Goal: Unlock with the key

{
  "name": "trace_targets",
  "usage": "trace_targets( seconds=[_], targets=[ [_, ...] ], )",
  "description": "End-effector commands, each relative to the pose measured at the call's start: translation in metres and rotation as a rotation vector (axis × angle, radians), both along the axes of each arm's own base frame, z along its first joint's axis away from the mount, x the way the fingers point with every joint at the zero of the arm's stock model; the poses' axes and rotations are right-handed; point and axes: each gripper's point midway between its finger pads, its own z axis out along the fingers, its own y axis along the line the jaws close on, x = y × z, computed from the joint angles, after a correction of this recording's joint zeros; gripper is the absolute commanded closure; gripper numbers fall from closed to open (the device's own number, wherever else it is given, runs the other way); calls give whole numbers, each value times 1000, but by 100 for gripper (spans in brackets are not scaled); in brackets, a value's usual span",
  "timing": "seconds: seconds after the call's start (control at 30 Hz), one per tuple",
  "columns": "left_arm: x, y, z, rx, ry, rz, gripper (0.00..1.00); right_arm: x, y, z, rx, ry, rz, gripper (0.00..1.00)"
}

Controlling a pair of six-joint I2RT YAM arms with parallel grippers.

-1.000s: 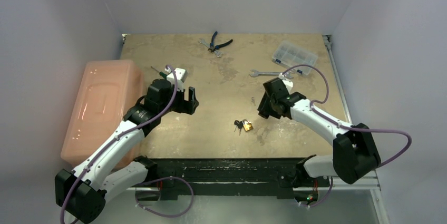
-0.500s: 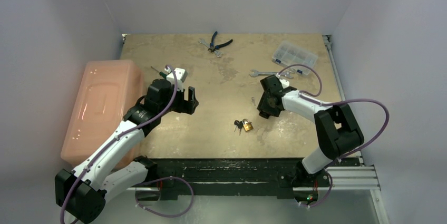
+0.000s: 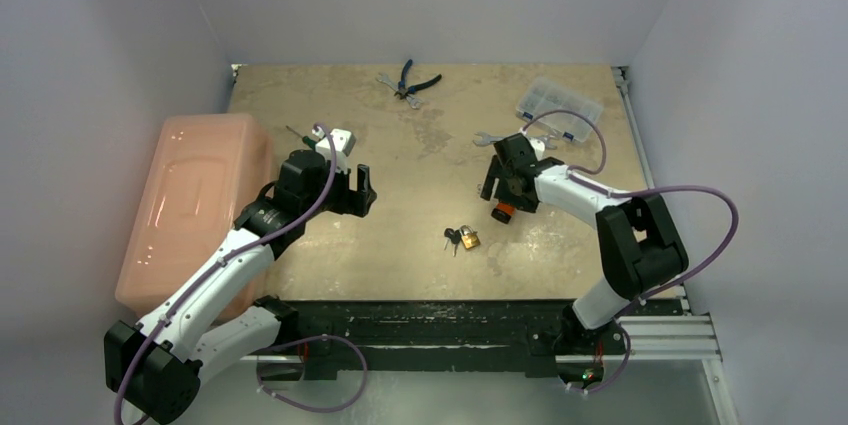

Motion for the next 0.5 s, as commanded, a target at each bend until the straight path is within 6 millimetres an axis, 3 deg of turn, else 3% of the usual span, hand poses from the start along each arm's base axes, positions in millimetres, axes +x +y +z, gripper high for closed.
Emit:
trace_targets(
  seconds=[0.0,0.27,0.47],
  targets=[
    [6,-3,21,-26,-50,6,22,24,1,31,-51,-80,100,18],
    [6,-2,22,-26,-53,11,22,44,19,56,-26,-174,245,20],
    [5,-1,21,-24,-54,11,22,54,33,53,-51,-157,305,28]
  ],
)
